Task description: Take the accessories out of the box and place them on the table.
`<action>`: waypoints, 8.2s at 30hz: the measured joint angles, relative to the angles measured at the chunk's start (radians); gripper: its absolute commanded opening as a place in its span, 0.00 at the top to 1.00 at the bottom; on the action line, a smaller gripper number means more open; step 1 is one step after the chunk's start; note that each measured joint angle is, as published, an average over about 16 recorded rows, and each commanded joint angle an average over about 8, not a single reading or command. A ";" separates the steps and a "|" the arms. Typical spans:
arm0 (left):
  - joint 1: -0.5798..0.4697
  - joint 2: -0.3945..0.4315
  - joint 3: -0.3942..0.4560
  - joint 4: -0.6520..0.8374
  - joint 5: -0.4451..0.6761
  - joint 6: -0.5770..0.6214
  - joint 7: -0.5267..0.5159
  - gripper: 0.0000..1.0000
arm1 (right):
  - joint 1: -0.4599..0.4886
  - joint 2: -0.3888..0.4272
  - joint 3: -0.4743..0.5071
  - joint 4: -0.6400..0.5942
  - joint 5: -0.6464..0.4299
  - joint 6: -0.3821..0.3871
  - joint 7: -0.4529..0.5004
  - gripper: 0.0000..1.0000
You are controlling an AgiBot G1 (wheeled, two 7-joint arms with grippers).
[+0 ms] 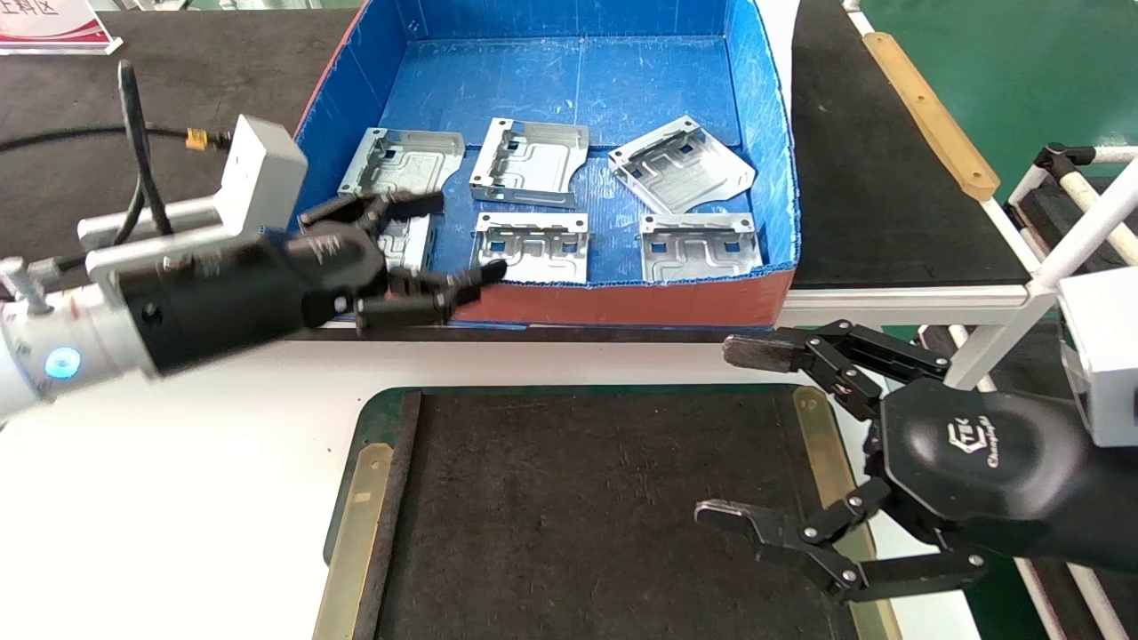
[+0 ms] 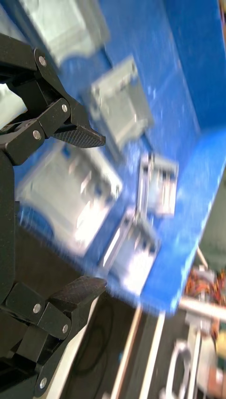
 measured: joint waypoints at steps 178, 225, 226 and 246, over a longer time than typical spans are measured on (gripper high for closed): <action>-0.024 0.436 0.252 0.562 0.163 -0.021 1.008 1.00 | 0.000 0.000 0.000 0.000 0.000 0.000 0.000 0.00; -0.072 0.530 0.773 0.521 -0.299 -0.369 1.029 0.00 | 0.000 0.000 0.000 -0.001 0.000 0.000 0.000 0.00; -0.072 0.530 0.775 0.521 -0.300 -0.369 1.028 0.00 | 0.000 0.000 0.000 -0.001 0.000 0.001 0.000 0.00; -0.067 0.519 0.752 0.514 -0.292 -0.354 1.020 0.00 | 0.000 0.000 0.000 -0.001 0.000 0.001 0.000 0.00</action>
